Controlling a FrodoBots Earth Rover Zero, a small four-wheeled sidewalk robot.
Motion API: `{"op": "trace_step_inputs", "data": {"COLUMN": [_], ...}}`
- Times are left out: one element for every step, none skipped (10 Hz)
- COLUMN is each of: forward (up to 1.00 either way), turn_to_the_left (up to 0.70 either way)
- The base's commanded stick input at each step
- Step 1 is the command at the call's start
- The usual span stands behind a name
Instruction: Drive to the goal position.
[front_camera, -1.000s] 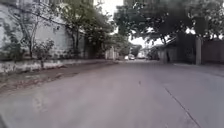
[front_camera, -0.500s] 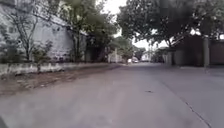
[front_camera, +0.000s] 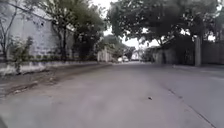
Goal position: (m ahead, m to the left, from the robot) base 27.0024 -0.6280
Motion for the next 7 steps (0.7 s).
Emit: {"op": "trace_step_inputs", "data": {"forward": [1.0, 1.0, 1.0, 1.0, 1.0, 1.0, 1.0], "turn_to_the_left": [0.07, 0.07, 0.07, 0.07, 0.07, -0.22, -0.33]}}
